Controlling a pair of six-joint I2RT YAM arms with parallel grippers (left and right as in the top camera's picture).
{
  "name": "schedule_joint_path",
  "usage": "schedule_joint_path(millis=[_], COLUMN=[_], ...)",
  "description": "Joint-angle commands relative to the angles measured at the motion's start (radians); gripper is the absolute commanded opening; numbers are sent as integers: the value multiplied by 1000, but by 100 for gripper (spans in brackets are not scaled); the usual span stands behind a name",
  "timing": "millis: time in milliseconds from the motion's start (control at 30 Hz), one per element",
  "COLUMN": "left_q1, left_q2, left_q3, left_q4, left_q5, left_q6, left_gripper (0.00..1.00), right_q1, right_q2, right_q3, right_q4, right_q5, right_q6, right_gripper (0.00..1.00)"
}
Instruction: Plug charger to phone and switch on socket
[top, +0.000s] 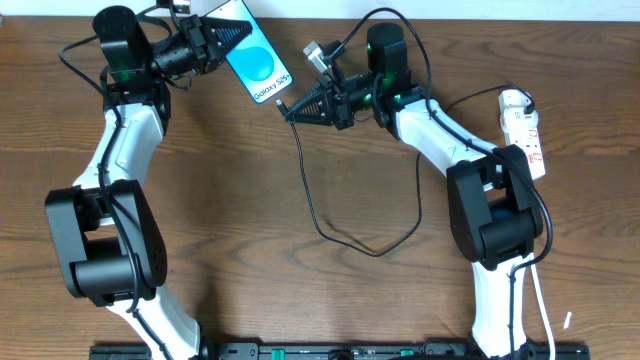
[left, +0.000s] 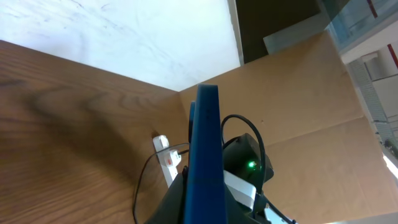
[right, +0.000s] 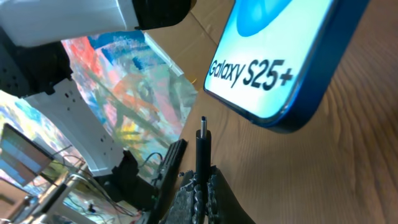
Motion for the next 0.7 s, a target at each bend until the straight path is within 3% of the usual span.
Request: schedule_joint_path(millis=[0, 667], left_q1=[-1, -1], left_q2=[-35, -35], left_q3=[10, 10], left_q4=[8, 9], left_q5=[22, 41], left_q6=[-13, 0], left_gripper=[7, 7], right_q1=[-1, -1], right_q2=[8, 8], right_q3=[6, 6], right_q4=[3, 3], right_q5=[-6, 12], right_q6=[58, 129], right_gripper=[1, 1])
